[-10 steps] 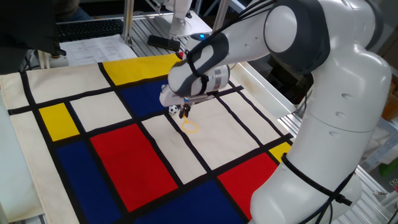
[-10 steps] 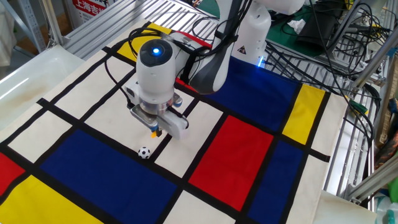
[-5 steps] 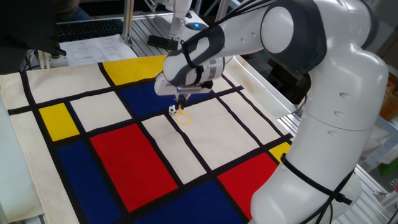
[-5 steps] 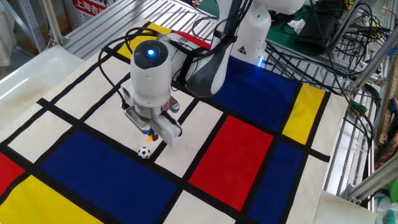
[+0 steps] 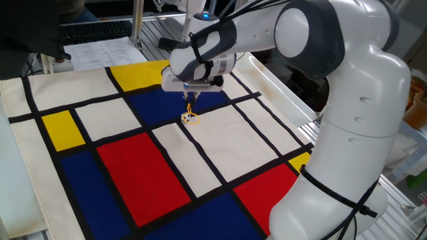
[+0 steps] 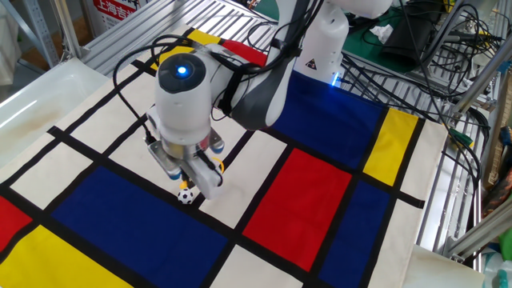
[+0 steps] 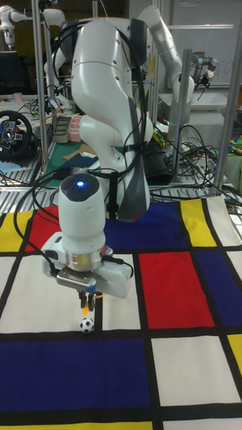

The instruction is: Attach the bubble ring to the ball

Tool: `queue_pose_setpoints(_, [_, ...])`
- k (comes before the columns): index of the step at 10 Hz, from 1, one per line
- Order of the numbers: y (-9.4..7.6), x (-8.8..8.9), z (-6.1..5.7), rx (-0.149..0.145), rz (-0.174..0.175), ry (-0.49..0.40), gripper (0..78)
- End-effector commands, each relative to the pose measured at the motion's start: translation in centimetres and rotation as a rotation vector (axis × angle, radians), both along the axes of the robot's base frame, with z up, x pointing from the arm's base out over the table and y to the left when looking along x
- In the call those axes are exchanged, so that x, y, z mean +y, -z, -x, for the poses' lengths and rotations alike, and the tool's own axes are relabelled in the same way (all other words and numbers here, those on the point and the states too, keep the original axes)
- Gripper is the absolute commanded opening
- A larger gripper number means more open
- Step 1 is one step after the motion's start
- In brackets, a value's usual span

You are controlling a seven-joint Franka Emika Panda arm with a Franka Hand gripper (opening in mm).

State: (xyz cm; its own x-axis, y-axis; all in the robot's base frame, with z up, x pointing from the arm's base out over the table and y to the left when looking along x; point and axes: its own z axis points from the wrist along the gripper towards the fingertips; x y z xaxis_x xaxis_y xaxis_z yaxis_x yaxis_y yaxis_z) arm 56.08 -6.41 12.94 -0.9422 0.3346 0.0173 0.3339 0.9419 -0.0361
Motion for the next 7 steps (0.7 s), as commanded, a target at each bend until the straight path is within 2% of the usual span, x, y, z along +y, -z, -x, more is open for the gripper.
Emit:
queue_pose_setpoints(1, [-0.5, -0.4, -1.6, -0.001, 0.014, 0.048, 1.3])
queue_pose_setpoints(3, [0.0, -1.5, -2.5, -0.007, 0.015, 0.053, 1.3])
queue_pose_setpoints(7, [-0.1, -2.8, -4.4, -0.009, 0.022, 0.130, 1.3])
